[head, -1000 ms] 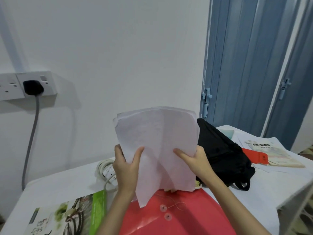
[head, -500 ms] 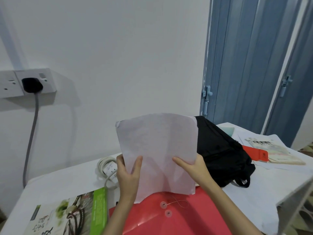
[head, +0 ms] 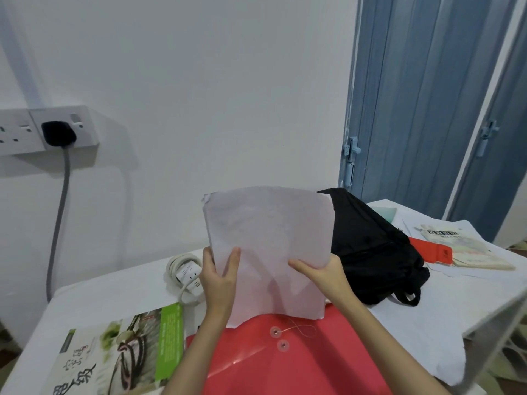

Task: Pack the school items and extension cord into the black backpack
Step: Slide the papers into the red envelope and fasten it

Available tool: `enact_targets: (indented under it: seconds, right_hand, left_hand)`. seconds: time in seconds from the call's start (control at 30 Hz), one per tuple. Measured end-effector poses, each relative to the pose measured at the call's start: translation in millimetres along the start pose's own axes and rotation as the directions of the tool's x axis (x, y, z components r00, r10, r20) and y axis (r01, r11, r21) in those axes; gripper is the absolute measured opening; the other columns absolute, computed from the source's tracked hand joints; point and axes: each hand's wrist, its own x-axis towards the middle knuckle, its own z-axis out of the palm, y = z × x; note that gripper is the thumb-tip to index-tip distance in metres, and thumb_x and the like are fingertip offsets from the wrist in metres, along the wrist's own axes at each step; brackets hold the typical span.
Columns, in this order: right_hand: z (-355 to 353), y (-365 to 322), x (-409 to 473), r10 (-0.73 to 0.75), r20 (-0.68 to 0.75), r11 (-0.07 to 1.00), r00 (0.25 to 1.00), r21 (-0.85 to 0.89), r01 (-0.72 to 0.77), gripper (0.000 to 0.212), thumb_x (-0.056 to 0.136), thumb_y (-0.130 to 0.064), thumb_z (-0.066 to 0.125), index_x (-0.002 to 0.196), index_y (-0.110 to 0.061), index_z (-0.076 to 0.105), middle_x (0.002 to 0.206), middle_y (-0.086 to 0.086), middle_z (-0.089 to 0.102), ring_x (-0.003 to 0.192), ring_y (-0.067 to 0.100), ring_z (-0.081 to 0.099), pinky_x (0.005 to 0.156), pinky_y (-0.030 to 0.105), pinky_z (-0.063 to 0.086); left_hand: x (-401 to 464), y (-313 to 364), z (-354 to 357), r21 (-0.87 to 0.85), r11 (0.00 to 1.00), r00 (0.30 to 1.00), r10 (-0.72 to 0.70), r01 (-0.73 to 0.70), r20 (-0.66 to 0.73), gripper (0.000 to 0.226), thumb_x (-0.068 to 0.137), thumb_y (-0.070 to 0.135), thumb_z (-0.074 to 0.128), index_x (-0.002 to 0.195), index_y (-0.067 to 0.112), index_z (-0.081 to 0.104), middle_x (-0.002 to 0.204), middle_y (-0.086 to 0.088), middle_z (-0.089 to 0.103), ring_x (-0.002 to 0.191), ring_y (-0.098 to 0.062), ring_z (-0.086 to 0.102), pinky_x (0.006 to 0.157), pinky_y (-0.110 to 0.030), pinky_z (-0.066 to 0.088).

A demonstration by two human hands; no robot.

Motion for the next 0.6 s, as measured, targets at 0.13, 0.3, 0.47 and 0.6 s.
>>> enact_targets:
  seconds: [0.13, 0.3, 0.47, 0.6]
  right_hand:
    - [0.3, 7.1, 0.7, 0.027, -0.021, 1.0, 0.999, -0.012, -0.027, 0.015, 0.072, -0.012, 0.079, 0.075, -0.021, 0.068, 0.073, -0.007, 0.071, 0.074, 0.008, 0.068, 0.067, 0.027, 0.057]
    - [3.8, 4.7, 7.3, 0.004, -0.031, 0.986, 1.0, -0.169, -0.01, 0.012, 0.079, -0.015, 0.073, 0.071, -0.017, 0.066, 0.075, 0.003, 0.069, 0.074, 0.019, 0.064, 0.068, 0.035, 0.054]
    - [-17.9, -17.3, 23.8, -0.193, -0.136, 0.938, 0.972, -0.315, 0.142, 0.019, 0.085, -0.014, 0.067, 0.091, 0.003, 0.068, 0.078, 0.007, 0.061, 0.072, 0.02, 0.055, 0.051, 0.012, 0.04]
    - [-45.6, -20.4, 33.4, -0.28, -0.183, 0.894, 0.942, -0.407, 0.187, 0.021, 0.088, -0.015, 0.063, 0.096, 0.004, 0.066, 0.085, 0.007, 0.061, 0.077, 0.02, 0.054, 0.062, 0.025, 0.036]
  left_hand:
    - [1.6, -13.2, 0.2, 0.085, 0.992, 0.994, -0.1, 0.096, 0.047, 0.048, 0.085, 0.031, 0.065, 0.123, 0.008, 0.051, 0.124, -0.008, 0.058, 0.119, -0.016, 0.051, 0.104, -0.033, 0.039]
    - [4.5, -6.1, 3.2, 0.167, 0.982, 0.991, -0.103, 0.087, 0.088, 0.028, 0.086, 0.012, 0.065, 0.109, 0.011, 0.048, 0.1, 0.011, 0.056, 0.094, -0.003, 0.054, 0.083, 0.0, 0.033]
    - [8.9, -16.8, -16.3, 0.161, 0.976, 0.97, -0.174, 0.147, 0.172, 0.023, 0.082, 0.014, 0.068, 0.085, 0.023, 0.047, 0.081, 0.004, 0.056, 0.065, -0.008, 0.054, 0.062, -0.022, 0.044]
    - [-24.6, -45.1, -44.1, 0.52, 0.85, 0.827, -0.352, 0.086, 0.438, 0.055, 0.053, 0.062, 0.071, 0.093, 0.028, 0.053, 0.098, 0.012, 0.057, 0.089, -0.008, 0.054, 0.078, -0.022, 0.043]
